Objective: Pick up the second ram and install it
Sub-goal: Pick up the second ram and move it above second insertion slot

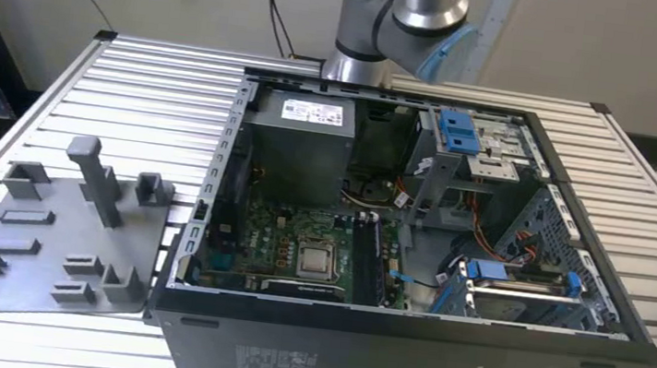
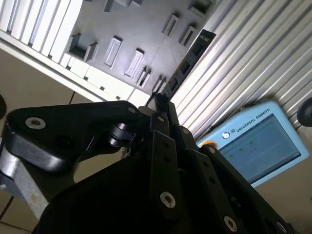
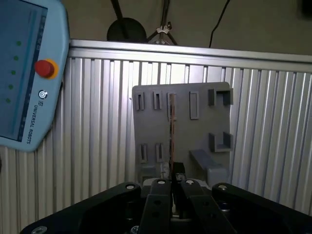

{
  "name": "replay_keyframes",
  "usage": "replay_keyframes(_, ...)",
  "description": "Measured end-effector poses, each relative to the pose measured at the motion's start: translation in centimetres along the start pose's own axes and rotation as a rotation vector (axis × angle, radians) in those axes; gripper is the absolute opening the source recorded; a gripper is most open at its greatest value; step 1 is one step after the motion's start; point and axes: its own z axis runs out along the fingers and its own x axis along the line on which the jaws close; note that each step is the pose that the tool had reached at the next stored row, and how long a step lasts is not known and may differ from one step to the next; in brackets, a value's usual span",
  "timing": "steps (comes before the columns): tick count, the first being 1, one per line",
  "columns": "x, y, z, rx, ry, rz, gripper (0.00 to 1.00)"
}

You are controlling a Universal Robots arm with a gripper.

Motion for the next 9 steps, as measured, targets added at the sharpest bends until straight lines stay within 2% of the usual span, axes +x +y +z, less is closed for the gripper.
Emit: replay_keyframes(9,0.00,-0.04,-0.03,0.0000,0.0000,0.000,0.14)
